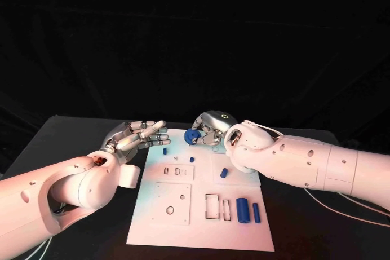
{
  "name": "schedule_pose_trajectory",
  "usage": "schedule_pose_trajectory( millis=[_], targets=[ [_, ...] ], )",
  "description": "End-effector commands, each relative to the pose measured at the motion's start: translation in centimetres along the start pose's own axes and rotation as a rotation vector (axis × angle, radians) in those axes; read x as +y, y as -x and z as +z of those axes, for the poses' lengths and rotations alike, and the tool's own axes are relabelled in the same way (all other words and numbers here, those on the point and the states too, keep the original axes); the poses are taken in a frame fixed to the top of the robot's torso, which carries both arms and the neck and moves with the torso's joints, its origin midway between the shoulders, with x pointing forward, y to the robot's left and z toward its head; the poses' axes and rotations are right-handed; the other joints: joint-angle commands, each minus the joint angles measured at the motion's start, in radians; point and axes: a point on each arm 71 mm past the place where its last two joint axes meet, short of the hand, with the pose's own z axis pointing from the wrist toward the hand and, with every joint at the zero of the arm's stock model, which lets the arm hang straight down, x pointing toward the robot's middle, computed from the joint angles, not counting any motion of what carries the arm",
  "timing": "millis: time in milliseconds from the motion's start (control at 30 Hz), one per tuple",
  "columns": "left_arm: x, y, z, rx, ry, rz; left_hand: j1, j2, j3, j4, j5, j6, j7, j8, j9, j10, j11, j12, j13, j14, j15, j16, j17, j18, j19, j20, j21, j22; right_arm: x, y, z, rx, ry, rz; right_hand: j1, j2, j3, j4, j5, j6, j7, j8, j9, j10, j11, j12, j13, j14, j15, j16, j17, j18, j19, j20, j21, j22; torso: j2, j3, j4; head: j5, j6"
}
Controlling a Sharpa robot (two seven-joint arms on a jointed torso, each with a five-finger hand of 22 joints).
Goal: Assemble the parts on the task board
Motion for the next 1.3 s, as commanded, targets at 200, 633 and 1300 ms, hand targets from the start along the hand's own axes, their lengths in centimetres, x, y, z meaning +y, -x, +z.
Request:
schedule_pose_trajectory(
  millis=[200,633,1300],
  targets=[
    [-0.1,-0.4,0.1,0.026,-0.007,-0.005,0.01,0.002,0.001,-0.005,0.003,-0.003,0.007,-0.006,-0.001,-0.002,0.005,-0.004,-0.002,0.003,0.003,-0.007,0.001,0.006,0.006,0.002,0.001,-0.001,0.8,-1.3,0.5,0.04,0.009,-0.028,-0.002,0.006,0.006,0.001,0.002,0.019,-0.009,0.002,0.008,0.007,0.001,0.003,0.008,0.077,-0.007,0.006,0.143,-0.014,0.105,-0.008,0.004,0.263,0.0,0.0009,-0.0012,0.006,-0.003],
    [-0.1,-0.4,0.1,0.025,-0.006,-0.005,0.01,0.002,0.001,-0.005,0.003,-0.003,0.007,-0.006,-0.001,-0.002,0.005,-0.004,-0.002,0.003,0.003,-0.007,0.001,0.006,0.006,0.002,0.001,-0.001,0.7,-2.5,0.9,0.087,-0.011,-0.038,-0.01,0.0,0.016,0.005,-0.009,0.017,-0.008,-0.004,0.007,0.005,0.002,0.001,0.008,0.077,-0.007,0.005,0.141,-0.014,0.105,-0.008,0.004,0.263,0.0,0.0018,-0.0023,0.009,-0.006],
    [-0.1,-0.3,0.1,0.024,-0.003,-0.004,0.01,0.002,0.001,-0.005,0.003,-0.003,0.007,-0.006,-0.001,-0.002,0.005,-0.004,-0.002,0.003,0.003,-0.007,0.001,0.006,0.006,0.002,0.001,-0.001,0.7,-2.8,1.1,0.099,-0.008,-0.007,-0.113,-0.061,-0.027,0.074,-0.109,-0.093,0.035,-0.096,-0.013,-0.031,0.043,-0.028,-0.017,0.077,0.029,0.009,0.148,-0.013,0.101,0.022,0.001,0.259,0.0,0.0014,-0.003,0.009,-0.007]
  ],
)
